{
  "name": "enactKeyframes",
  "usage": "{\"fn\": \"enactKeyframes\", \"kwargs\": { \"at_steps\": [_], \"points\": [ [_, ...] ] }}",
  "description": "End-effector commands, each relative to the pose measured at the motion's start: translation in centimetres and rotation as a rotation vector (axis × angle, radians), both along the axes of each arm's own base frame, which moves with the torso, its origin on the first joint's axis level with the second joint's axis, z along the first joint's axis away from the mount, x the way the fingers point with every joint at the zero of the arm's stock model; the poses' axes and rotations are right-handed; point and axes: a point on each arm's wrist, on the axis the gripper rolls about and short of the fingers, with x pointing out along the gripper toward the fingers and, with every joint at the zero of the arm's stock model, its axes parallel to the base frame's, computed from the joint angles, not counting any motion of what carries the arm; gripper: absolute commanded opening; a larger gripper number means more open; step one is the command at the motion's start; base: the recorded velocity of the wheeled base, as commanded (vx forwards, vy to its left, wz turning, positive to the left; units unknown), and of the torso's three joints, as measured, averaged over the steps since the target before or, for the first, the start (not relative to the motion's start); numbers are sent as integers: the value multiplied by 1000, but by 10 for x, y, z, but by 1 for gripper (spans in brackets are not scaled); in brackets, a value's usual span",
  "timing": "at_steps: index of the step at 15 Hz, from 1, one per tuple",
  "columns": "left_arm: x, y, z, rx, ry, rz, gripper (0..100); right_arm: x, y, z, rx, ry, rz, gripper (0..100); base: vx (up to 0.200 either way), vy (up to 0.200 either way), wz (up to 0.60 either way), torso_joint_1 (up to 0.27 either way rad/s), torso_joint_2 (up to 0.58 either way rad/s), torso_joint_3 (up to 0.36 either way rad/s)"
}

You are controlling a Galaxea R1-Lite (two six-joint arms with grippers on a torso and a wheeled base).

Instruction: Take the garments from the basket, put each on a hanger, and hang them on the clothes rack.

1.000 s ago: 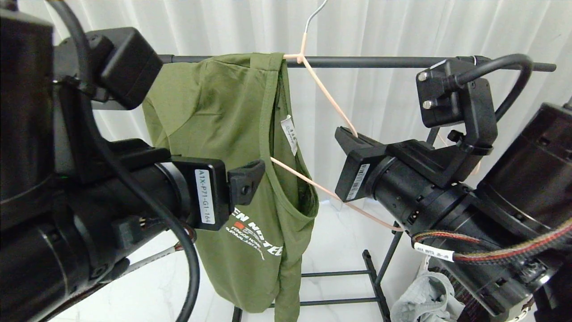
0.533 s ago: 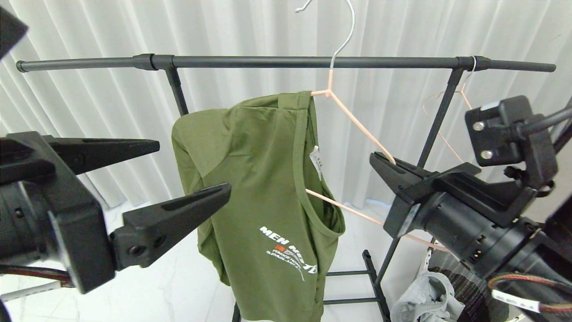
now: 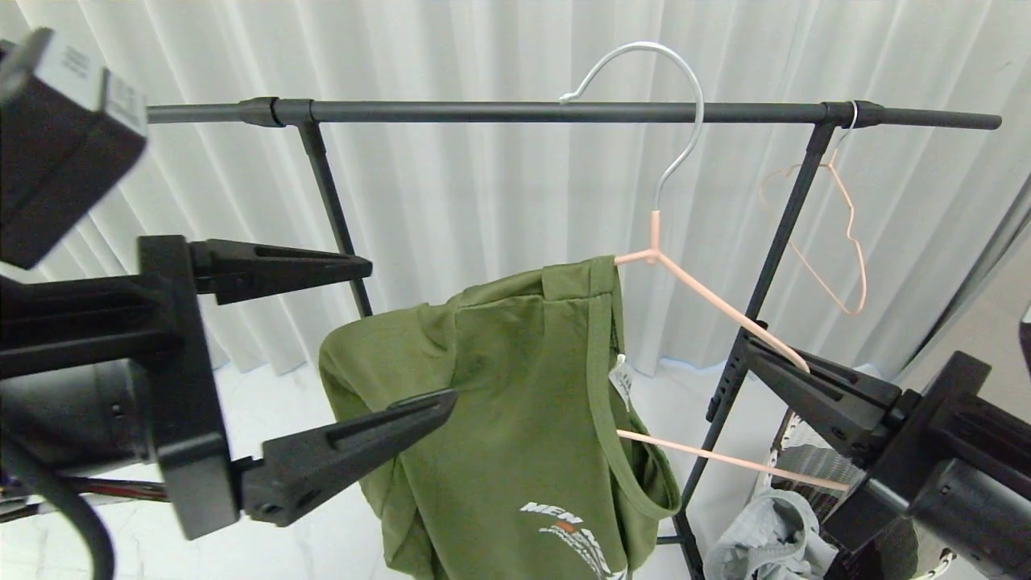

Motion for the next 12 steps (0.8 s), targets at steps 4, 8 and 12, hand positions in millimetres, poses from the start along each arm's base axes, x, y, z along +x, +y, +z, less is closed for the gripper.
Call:
{"fn": "enactKeyframes", "kwargs": {
  "at_steps": [4, 8, 12],
  "points": [
    [30, -31, -22, 33, 81, -107, 100, -5, -1, 0, -16, -24, 22, 0, 0, 0, 0, 0, 0, 0],
    [44, -38, -25, 23, 73, -92, 100, -6, -2, -4, -41, -31, 49, 0, 0, 0, 0, 0, 0, 0],
    [48, -39, -30, 29, 85, -101, 100, -7, -2, -5, -61, -46, 55, 0, 0, 0, 0, 0, 0, 0]
  ]
}}
